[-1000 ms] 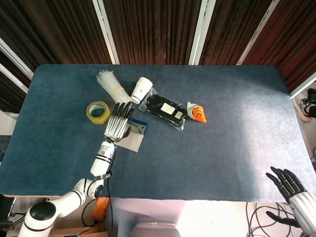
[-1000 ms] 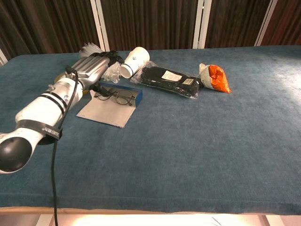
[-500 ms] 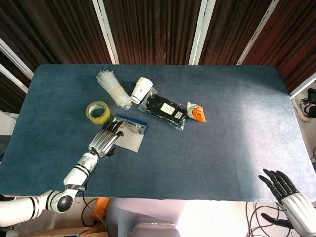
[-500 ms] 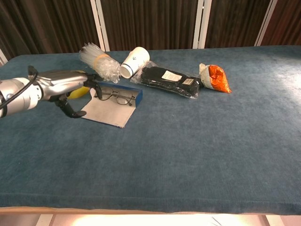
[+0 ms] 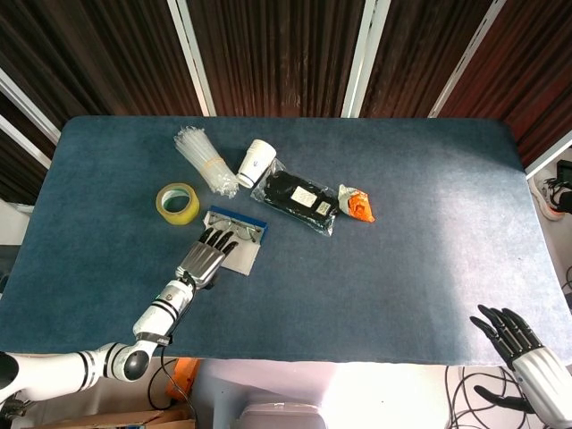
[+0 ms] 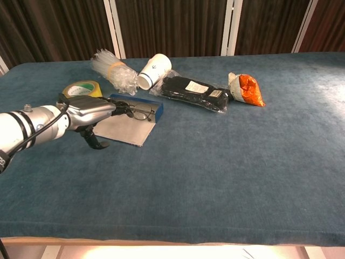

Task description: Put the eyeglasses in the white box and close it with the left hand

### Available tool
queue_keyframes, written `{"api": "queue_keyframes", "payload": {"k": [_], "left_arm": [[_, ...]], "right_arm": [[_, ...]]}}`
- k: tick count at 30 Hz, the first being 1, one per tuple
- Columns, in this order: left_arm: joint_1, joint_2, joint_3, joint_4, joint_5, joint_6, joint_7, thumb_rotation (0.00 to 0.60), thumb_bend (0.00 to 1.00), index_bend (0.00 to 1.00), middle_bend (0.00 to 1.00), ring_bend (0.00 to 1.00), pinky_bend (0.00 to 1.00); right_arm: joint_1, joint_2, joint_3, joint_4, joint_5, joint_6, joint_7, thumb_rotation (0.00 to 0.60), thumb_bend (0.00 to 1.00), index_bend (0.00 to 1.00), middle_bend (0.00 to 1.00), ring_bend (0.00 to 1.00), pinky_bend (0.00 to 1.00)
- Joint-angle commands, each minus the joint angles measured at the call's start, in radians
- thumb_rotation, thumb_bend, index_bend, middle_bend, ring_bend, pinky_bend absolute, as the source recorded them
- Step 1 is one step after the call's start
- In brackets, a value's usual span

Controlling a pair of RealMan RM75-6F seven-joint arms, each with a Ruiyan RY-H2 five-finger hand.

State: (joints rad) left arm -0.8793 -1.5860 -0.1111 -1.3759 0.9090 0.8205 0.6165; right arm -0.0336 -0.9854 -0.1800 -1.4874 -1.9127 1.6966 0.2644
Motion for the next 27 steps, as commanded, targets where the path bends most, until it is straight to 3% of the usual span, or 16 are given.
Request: {"api": "queue_keyframes", "payload": {"k": [1,6,18,27], "left_arm": [[-0.008,-0.022,-0.001,0.030,0.014,0.008,-0.012,0.600,0.35,0.21,0.00,0.00,0.00],[-0.010,-0.038,0.000,0.059,0.036,0.010,-0.037,0.600,0.35,0.25,0.00,0.00,0.00],[-0.030,-0.046,0.010,0.086,-0.017,-0.015,-0.001,0.600,0.35,0.21,0.00,0.00,0.00],[-0.042,-0.048,0.018,0.089,-0.049,-0.021,0.022,0.600,0.36,0.26,0.00,0.00,0.00]], "right_arm": [[0.000,0.000,0.000,0.001,0.000,0.001,0.000,0.600,0.19,0.00,0.00,0.00,0.00],[-0.001,-0.001,0.001,0.002,0.002,0.005,0.002,0.600,0.19,0.00,0.00,0.00,0.00],[-0.001,0.001,0.001,0.001,-0.001,0.009,0.006,0.600,0.19,0.00,0.00,0.00,0.00],[-0.001,0.003,0.002,0.002,0.002,0.014,0.013,0.600,0.19,0.00,0.00,0.00,0.00]]}}
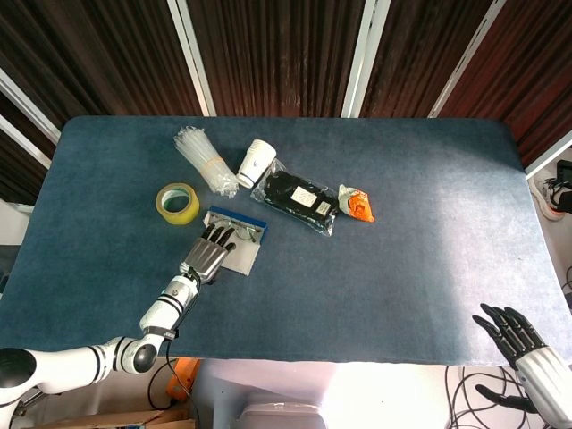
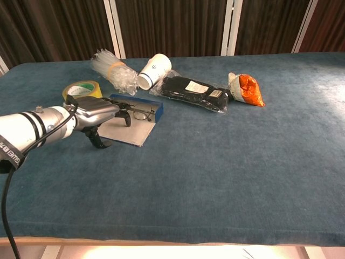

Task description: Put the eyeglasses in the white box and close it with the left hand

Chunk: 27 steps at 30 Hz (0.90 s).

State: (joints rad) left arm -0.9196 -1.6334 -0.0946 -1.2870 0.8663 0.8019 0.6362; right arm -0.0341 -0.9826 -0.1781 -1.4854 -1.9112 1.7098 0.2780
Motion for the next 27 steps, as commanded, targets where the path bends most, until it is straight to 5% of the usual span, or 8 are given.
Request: {"api": "queue_keyframes", "payload": {"k": [1,27], "left_arm": [[-0.003,0.000,0.003,0.000,-0.008,-0.002,0.003,0.600,0.36,0.26,0.00,0.00,0.00],[-0.041,-0.029,0.007,0.040,-0.064,-0.043,-0.007,0.600,0.35,0.31,0.00,0.00,0.00]], "right_arm": [[-0.001,0.000,0.000,0.001,0.000,0.002,0.000,0.600,0.19,0.00,0.00,0.00,0.00],[0.000,0.000,0.001,0.003,0.000,0.004,0.002,0.600,0.19,0.00,0.00,0.00,0.00]]}}
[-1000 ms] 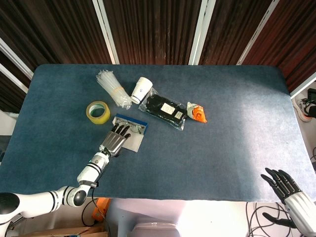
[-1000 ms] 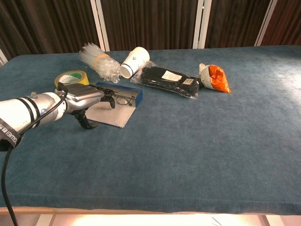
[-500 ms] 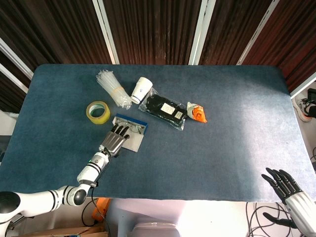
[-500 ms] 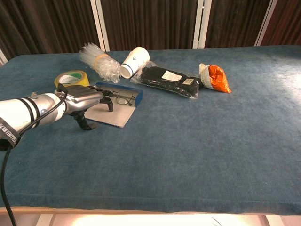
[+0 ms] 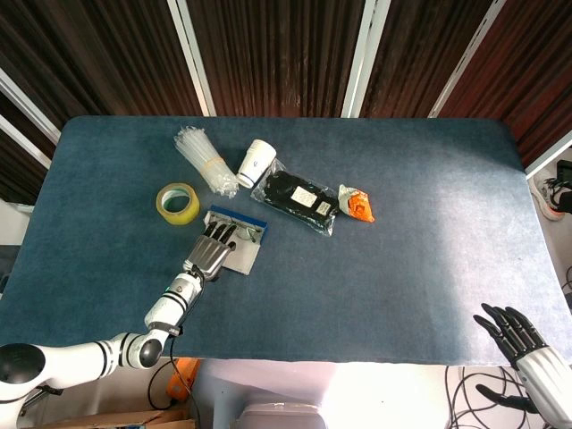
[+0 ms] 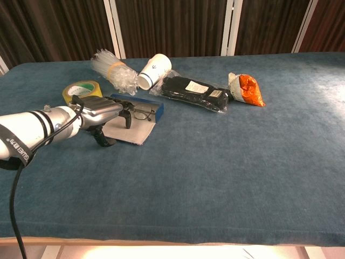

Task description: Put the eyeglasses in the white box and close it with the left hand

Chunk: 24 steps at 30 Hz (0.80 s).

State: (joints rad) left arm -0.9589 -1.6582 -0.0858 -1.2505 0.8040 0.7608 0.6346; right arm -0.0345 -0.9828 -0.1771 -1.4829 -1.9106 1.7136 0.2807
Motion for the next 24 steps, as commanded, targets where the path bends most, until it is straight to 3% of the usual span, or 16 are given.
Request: {"api": "queue_keyframes", "payload": {"k": [1,11,24], "left_arm": [[-0.003,-0.008,-0.003,0.008,0.000,-0.003,-0.010,0.600,0.35,0.32,0.00,0.00,0.00],[0.002,-0.051,-0.021,0.066,0.060,0.000,-0.098,0.600,0.33,0.38,0.00,0.00,0.00],[0.062,-0.185,-0.080,0.261,0.310,0.144,-0.441,0.600,0.38,0.44,0.00,0.00,0.03]], "right_arm": [[0.000,0.000,0.000,0.000,-0.001,-0.001,-0.001,0.600,0.19,0.00,0.00,0.00,0.00],[0.001,0.000,0.001,-0.003,0.003,-0.003,-0.005,0.600,0.19,0.00,0.00,0.00,0.00],[0.000,0.000,0.002,-0.002,0.005,-0.002,-0.001,0.600,0.19,0.00,0.00,0.00,0.00]]}}
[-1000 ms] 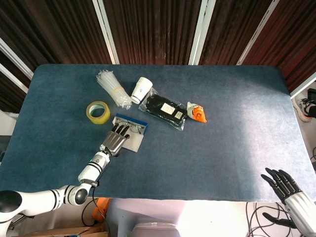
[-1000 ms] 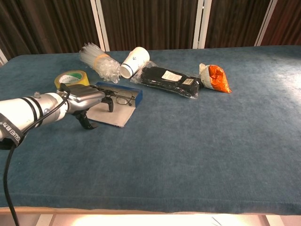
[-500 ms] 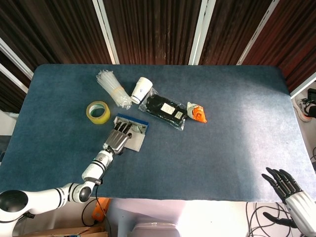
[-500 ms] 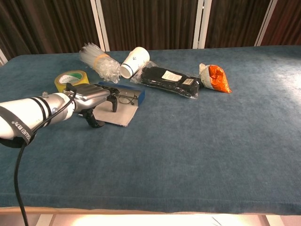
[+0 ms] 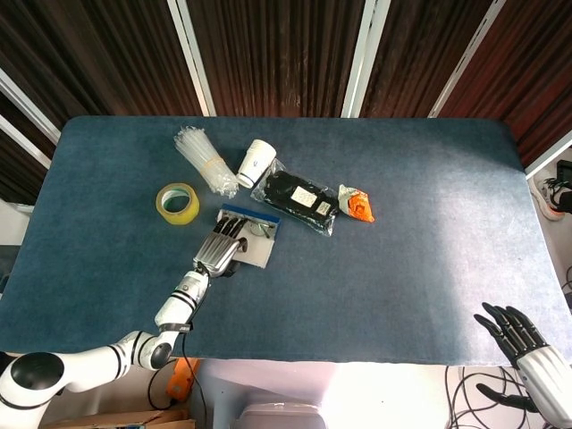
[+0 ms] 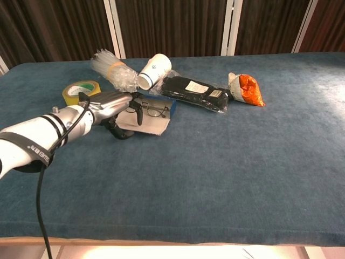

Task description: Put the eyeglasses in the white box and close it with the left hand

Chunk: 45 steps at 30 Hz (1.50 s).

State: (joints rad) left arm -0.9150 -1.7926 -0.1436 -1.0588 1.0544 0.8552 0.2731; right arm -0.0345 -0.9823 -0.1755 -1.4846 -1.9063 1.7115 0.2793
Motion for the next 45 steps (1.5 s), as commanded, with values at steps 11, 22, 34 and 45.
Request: {"api": "queue_keyframes", "payload": {"k": [11,22,34,45], "left_arm": [[0.019,-0.206,-0.085,0.287,0.112,0.122,-0.206,0.600,0.39,0.44,0.00,0.00,0.03],[0.020,-0.249,-0.075,0.378,0.148,0.110,-0.221,0.600,0.50,0.65,0.03,0.00,0.03],[0.051,-0.245,-0.069,0.364,0.199,0.153,-0.239,0.600,0.55,0.71,0.07,0.00,0.02],[0.085,-0.138,-0.116,0.134,0.179,0.206,-0.137,0.600,0.56,0.72,0.07,0.00,0.02]], "right_arm": [[0.000,0.002,0.002,0.000,0.005,-0.001,0.005,0.600,0.19,0.00,0.00,0.00,0.00],[-0.001,0.003,0.002,0.004,0.008,0.000,0.012,0.600,0.19,0.00,0.00,0.00,0.00],[-0.001,0.001,0.001,0.004,0.003,0.001,0.009,0.600,0.19,0.00,0.00,0.00,0.00],[-0.003,0.004,-0.007,0.004,-0.014,0.010,0.013,0.600,0.19,0.00,0.00,0.00,0.00]]}}
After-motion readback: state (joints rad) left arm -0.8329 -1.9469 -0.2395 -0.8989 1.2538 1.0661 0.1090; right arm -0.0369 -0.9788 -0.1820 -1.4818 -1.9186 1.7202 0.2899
